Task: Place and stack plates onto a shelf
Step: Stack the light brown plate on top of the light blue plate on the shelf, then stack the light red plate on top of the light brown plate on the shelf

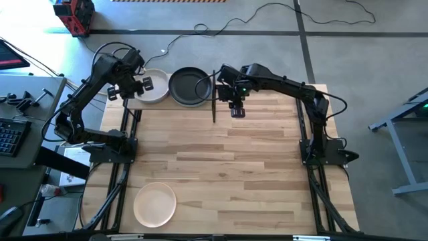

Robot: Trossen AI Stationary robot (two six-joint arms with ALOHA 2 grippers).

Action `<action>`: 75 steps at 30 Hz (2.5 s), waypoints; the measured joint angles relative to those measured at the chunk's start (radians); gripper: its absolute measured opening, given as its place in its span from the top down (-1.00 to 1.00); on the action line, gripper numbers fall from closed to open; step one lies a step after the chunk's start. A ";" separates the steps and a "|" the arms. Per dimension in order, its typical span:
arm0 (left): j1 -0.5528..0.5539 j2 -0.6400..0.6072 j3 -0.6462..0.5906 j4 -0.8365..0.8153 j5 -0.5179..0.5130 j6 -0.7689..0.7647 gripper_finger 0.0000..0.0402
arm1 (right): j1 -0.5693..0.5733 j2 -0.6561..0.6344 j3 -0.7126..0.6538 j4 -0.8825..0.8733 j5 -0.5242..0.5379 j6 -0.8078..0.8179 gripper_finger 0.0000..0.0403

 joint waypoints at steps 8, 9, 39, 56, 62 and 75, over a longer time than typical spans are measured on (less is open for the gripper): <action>-0.045 0.000 -0.002 0.009 0.072 -0.006 0.48 | 0.000 0.000 0.000 0.000 0.000 0.008 0.30; -0.051 -0.001 -0.007 0.020 0.060 -0.007 0.49 | 0.000 0.000 0.000 0.000 0.000 0.008 0.30; -0.061 -0.001 -0.097 0.204 0.088 0.022 0.50 | 0.000 0.000 0.000 0.000 0.000 0.008 0.30; -0.307 -0.045 0.018 0.199 0.288 0.104 0.50 | 0.000 0.000 0.000 -0.004 -0.007 0.059 0.30; -0.516 -0.076 0.018 0.120 0.227 0.072 0.50 | 0.001 0.000 0.000 -0.086 -0.007 0.173 0.30; -0.908 -0.086 -0.012 0.064 0.208 0.025 0.50 | 0.117 0.000 0.000 -0.137 -0.008 0.516 0.30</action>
